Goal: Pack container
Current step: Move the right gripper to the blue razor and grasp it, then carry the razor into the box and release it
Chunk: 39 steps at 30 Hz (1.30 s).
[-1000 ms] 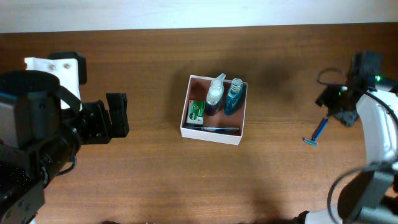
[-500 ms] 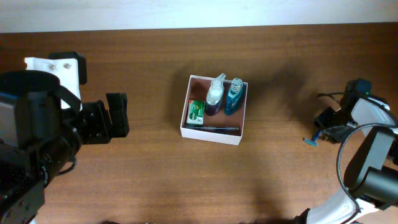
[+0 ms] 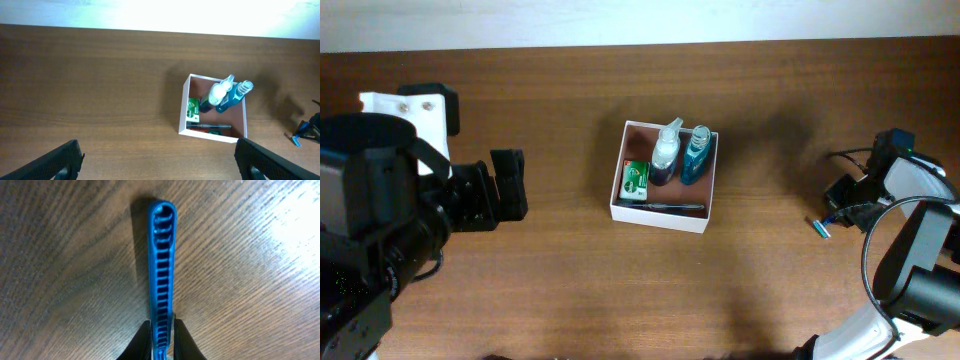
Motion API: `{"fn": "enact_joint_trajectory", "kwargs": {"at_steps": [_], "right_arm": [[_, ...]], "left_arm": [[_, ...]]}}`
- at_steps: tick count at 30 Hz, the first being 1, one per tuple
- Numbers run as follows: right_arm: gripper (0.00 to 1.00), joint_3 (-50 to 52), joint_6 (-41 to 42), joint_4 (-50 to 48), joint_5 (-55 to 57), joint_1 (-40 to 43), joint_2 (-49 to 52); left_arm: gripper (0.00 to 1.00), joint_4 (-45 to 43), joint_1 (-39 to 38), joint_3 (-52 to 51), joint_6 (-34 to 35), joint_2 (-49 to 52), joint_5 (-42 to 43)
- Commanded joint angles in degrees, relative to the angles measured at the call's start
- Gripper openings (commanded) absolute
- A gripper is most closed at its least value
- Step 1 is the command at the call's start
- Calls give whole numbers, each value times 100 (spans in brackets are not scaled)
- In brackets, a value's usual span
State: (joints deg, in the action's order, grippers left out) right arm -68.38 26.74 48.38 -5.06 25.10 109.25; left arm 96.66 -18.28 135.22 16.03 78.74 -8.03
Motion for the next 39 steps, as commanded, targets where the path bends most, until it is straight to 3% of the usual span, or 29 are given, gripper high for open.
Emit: {"fn": "enact_joint_trajectory", "kwargs": {"at_steps": [1,2,6,10,12,22,30,34,39], "right_arm": [[17,-9,-33,33,11,4,57],[32,-7,-33,70,48,4,59],[33,42,-31,39,205,4,63],[22,212,-31,-68,599,4,76],[4,273,-31,-79,658,4,76],[4,-352,-280,553,155,-376,-686],[4,-1486,-2201,1364,-1283,-2046,-2164],[4,-1565,-3571,1504,-1274,-3458,-2625],[4,-1558,-5410,1412,-942,-4959,-2514]], "left_arm": [[99,2,9,4,-68,4,-83],[99,0,9,4,-68,4,-83],[99,2,9,4,-68,4,-85],[99,0,9,4,-68,4,-83],[99,2,9,4,-68,4,-83],[99,0,9,4,-68,4,-83],[99,2,9,4,-68,4,-85],[99,0,9,4,-68,4,-83],[99,2,9,4,-68,4,-83]]}}
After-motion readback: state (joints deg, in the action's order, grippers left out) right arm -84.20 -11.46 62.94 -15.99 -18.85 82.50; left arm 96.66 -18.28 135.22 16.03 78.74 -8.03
